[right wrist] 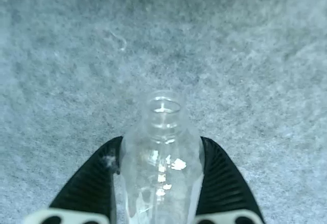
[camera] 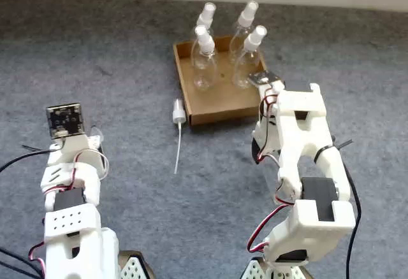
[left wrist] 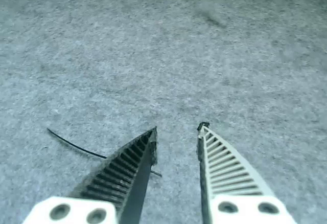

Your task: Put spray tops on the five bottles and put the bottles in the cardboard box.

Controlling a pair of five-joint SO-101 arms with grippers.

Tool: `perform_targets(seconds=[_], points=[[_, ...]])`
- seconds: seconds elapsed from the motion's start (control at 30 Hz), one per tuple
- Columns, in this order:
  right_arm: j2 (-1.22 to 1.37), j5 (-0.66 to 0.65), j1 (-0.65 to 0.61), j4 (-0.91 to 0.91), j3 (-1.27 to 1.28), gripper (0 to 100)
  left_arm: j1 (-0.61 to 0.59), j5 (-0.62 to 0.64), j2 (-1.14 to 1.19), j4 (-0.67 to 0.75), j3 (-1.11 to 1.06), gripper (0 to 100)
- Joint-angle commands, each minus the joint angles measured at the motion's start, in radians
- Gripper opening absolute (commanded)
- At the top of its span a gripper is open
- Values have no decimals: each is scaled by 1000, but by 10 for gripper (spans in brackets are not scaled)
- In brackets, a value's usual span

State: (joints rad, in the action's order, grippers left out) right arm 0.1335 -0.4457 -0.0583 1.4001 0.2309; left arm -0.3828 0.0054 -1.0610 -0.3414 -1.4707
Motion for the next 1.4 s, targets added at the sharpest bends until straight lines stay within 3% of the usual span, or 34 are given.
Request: perform_targets(seconds=[0.0,0.1,0.3,0.47,0.6,0.7,1.0,1.13,1.37], points=[[-56,2,-4,35,-13,4,-27,-11,1,-23,102,130],[-56,2,-2,39,-15,4,-18,-176,15,-227,246,130],[-136,2,-48,182,-137,4,5,-239,228,-543,576,133],[-309,2,-159,321,-242,4,51,-229,564,-744,924,134],[-424,-8,-315,278,-77,4,163,-147,794,-852,1190,151],[-516,-3,-352,186,93,4,257,-110,924,-898,1328,198],[-898,-3,-217,-317,751,4,443,89,1136,-914,1504,208],[-1076,51,-219,-358,934,4,486,149,1201,-881,1526,210],[-1256,58,-229,-364,1029,4,498,157,1357,-753,1534,207]])
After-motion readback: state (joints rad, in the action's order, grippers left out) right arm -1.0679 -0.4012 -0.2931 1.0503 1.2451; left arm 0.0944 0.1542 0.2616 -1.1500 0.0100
